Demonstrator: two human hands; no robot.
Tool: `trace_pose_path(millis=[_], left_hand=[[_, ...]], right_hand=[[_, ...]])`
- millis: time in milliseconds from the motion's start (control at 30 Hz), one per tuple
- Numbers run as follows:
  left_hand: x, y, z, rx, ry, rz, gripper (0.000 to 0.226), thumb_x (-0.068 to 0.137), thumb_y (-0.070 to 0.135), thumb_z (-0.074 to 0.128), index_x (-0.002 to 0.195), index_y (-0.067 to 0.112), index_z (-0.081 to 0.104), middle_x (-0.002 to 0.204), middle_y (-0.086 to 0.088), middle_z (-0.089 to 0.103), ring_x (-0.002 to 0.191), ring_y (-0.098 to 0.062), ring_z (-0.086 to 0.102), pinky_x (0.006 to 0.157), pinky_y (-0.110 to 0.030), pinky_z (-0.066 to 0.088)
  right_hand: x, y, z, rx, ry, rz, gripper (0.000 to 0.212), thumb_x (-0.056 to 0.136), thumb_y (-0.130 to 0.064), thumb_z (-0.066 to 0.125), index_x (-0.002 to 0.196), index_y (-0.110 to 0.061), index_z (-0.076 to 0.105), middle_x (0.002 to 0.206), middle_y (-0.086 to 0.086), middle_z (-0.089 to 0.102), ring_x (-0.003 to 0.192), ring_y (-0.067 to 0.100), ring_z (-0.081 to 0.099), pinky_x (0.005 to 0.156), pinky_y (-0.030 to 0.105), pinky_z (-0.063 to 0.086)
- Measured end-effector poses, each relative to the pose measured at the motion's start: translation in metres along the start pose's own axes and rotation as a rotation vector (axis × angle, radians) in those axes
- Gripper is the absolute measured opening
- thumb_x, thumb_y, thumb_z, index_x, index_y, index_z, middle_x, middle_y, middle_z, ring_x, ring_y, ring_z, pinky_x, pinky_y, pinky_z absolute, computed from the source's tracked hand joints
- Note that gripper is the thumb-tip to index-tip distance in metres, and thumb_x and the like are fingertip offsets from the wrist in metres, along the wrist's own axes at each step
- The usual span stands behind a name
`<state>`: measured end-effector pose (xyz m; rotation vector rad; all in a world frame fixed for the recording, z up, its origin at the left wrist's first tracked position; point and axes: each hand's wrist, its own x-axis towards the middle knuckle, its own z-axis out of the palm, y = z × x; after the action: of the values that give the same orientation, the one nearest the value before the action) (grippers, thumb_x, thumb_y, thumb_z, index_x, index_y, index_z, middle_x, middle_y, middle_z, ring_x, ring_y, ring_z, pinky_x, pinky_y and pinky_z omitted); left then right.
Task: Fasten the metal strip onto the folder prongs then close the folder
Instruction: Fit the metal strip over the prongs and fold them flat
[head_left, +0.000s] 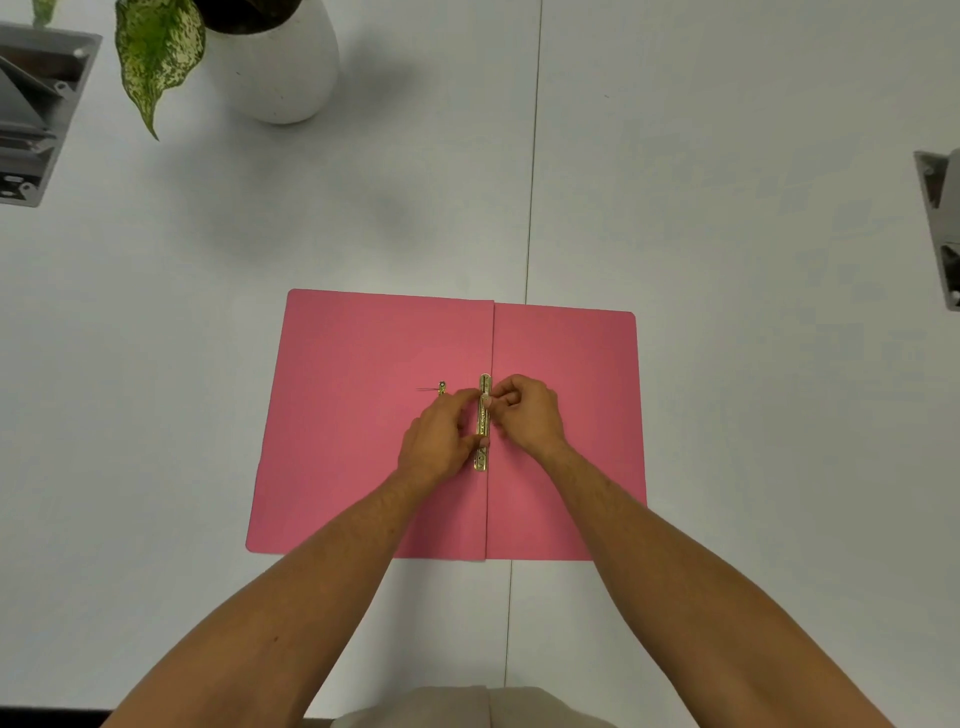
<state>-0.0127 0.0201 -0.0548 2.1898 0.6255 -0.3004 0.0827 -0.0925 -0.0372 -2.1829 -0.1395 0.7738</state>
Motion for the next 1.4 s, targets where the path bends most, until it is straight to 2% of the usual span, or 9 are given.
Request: trace_pose_path(millis=[100, 300, 433, 533, 700, 867, 1033, 1267, 1400], left_hand=[[0.000, 0.002, 0.000, -0.003, 0.002, -0.004, 0.062, 0.071, 0.030, 0.080, 0.125, 0.035, 0.050, 0.089, 0.007, 0.056, 0.083, -0.019, 0.057, 0.067, -0.031, 0.040], [0.000, 0.005, 0.001, -0.036, -0.004, -0.087, 0.056, 0.069, 0.028, 0.082, 0.109, 0.029, 0.043, 0.079, 0.009, 0.055, 0.074, -0.024, 0.058, 0.061, -0.033, 0.041], [0.000, 0.008, 0.000, -0.025, -0.017, -0.114, 0.058, 0.068, 0.028, 0.083, 0.110, 0.026, 0.043, 0.084, 0.006, 0.056, 0.078, -0.028, 0.060, 0.065, -0.038, 0.047], [0.001, 0.010, -0.003, -0.031, -0.027, -0.118, 0.059, 0.067, 0.028, 0.083, 0.111, 0.025, 0.043, 0.084, 0.006, 0.055, 0.076, -0.026, 0.058, 0.061, -0.035, 0.041], [-0.002, 0.011, -0.002, -0.030, -0.014, -0.111, 0.054, 0.069, 0.027, 0.081, 0.108, 0.028, 0.043, 0.086, 0.006, 0.055, 0.076, -0.025, 0.058, 0.063, -0.036, 0.045], [-0.003, 0.014, -0.005, -0.018, -0.023, -0.110, 0.053, 0.070, 0.026, 0.079, 0.109, 0.028, 0.043, 0.092, 0.007, 0.054, 0.080, -0.027, 0.058, 0.069, -0.039, 0.048], [-0.002, 0.015, -0.007, -0.013, -0.041, -0.130, 0.054, 0.070, 0.027, 0.079, 0.110, 0.028, 0.043, 0.095, 0.004, 0.057, 0.083, -0.028, 0.058, 0.067, -0.036, 0.043], [-0.003, 0.016, -0.008, -0.006, -0.048, -0.129, 0.055, 0.071, 0.026, 0.078, 0.113, 0.028, 0.043, 0.101, -0.001, 0.060, 0.085, -0.029, 0.060, 0.068, -0.037, 0.046], [-0.003, 0.016, -0.007, 0.016, -0.060, -0.108, 0.064, 0.073, 0.027, 0.077, 0.124, 0.032, 0.040, 0.105, -0.003, 0.060, 0.090, -0.031, 0.060, 0.073, -0.043, 0.051]], right_hand=[[0.006, -0.008, -0.001, -0.103, 0.018, -0.102, 0.008, 0.081, -0.018, 0.072, 0.088, -0.014, 0.070, 0.066, -0.004, 0.066, 0.064, 0.009, 0.061, 0.062, 0.020, 0.048], [0.019, -0.026, 0.002, -0.297, -0.068, -0.230, 0.009, 0.085, -0.010, 0.067, 0.091, -0.005, 0.072, 0.086, 0.013, 0.074, 0.079, 0.025, 0.069, 0.079, 0.043, 0.057], [0.025, -0.034, 0.003, -0.373, -0.097, -0.239, 0.008, 0.083, -0.011, 0.068, 0.089, -0.007, 0.073, 0.087, 0.012, 0.074, 0.081, 0.024, 0.067, 0.080, 0.039, 0.057], [0.029, -0.040, 0.003, -0.408, -0.130, -0.233, 0.007, 0.083, -0.010, 0.069, 0.088, -0.008, 0.072, 0.087, 0.011, 0.074, 0.080, 0.023, 0.067, 0.080, 0.037, 0.057], [0.036, -0.035, -0.001, -0.464, -0.066, -0.245, 0.004, 0.081, -0.012, 0.071, 0.084, -0.012, 0.069, 0.091, 0.005, 0.071, 0.078, 0.019, 0.062, 0.070, 0.032, 0.050], [0.037, -0.030, -0.001, -0.398, -0.028, -0.191, 0.008, 0.079, -0.010, 0.071, 0.077, -0.015, 0.066, 0.084, 0.000, 0.070, 0.076, 0.018, 0.063, 0.067, 0.032, 0.051], [0.036, -0.021, 0.000, -0.203, 0.048, -0.076, 0.016, 0.077, -0.012, 0.077, 0.071, -0.019, 0.064, 0.070, -0.006, 0.063, 0.063, 0.007, 0.056, 0.054, 0.017, 0.039], [0.039, -0.018, 0.001, -0.129, 0.061, -0.041, 0.010, 0.075, -0.013, 0.079, 0.076, -0.015, 0.070, 0.072, -0.004, 0.065, 0.063, 0.005, 0.057, 0.056, 0.013, 0.040], [0.039, -0.017, 0.002, -0.119, 0.051, -0.051, 0.009, 0.076, -0.011, 0.078, 0.080, -0.014, 0.071, 0.072, -0.004, 0.066, 0.067, 0.009, 0.060, 0.062, 0.018, 0.045]])
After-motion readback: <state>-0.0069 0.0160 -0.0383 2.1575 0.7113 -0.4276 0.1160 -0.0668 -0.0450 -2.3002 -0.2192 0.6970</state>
